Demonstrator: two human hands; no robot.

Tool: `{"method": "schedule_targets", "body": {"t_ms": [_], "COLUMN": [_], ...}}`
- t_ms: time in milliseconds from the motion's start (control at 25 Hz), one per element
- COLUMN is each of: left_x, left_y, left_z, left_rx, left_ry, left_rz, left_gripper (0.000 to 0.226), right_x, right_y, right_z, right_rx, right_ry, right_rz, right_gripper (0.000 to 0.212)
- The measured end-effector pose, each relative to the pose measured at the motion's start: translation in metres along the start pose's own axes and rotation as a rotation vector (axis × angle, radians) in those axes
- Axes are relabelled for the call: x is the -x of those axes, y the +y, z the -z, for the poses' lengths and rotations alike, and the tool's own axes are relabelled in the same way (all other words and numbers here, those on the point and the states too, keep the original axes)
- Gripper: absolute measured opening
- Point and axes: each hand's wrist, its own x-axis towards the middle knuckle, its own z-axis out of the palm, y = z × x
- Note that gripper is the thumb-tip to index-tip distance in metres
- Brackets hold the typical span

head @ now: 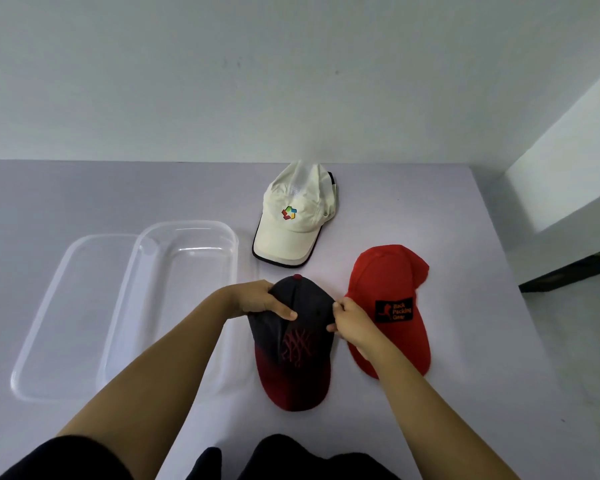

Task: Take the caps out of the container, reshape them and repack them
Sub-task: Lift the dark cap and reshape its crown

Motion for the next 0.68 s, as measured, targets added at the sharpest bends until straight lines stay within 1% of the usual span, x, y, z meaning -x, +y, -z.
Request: {"method": "schedule_targets", "body": {"t_ms": [120,160,200,280,360,440,480,560,600,680], "left_x": [-0.004,-0.005,-0.006,-0.009,-0.012,-0.015,-0.019,-0.027,-0.030,-0.033], "left_y": [-0.004,-0.006,-0.008,-0.009,-0.009,-0.011,-0.013,-0.019,-0.021,-0.023], "left_z": [0.004,0.004,0.004,-0.003,-0.015,-0.023,-0.024,-0.024,-0.024,-0.023], "left_rx": [0.021,0.050,0.075,0.099,0.088,0.038,-0.009,-0.117,-0.170,-0.201], "left_ry": [0.045,0.086,0.140,0.270,0.437,0.571,0.617,0.647,0.641,0.643], "left_rz": [-0.019,-0.026,-0.033,-0.050,-0.080,-0.107,-0.108,-0.093,-0.084,-0.086], "left_gripper": [0.052,0.058,0.059,0.048,0.036,0.035,0.036,0.034,0.032,0.030], "right_x": [-0.005,-0.006,-0.007,-0.006,-0.006,-0.008,-0.010,-0.013,-0.013,-0.011], "right_y": [-0.003,-0.003,-0.004,-0.009,-0.015,-0.019,-0.020,-0.021,-0.021,-0.023], "right_z": [-0.006,-0.008,-0.009,-0.011,-0.013,-0.015,-0.016,-0.019,-0.019,-0.018], "right_rx": [-0.044,-0.047,-0.051,-0.063,-0.069,-0.093,-0.154,-0.297,-0.332,-0.310], "right_ry": [0.012,0.017,0.015,-0.013,-0.037,-0.027,-0.012,0.022,0.033,0.014], "right_rz": [-0.029,-0.035,-0.038,-0.033,-0.013,-0.025,-0.056,-0.131,-0.155,-0.149], "right_gripper": [0.029,0.031,0.032,0.031,0.023,0.016,0.017,0.020,0.019,0.022]}}
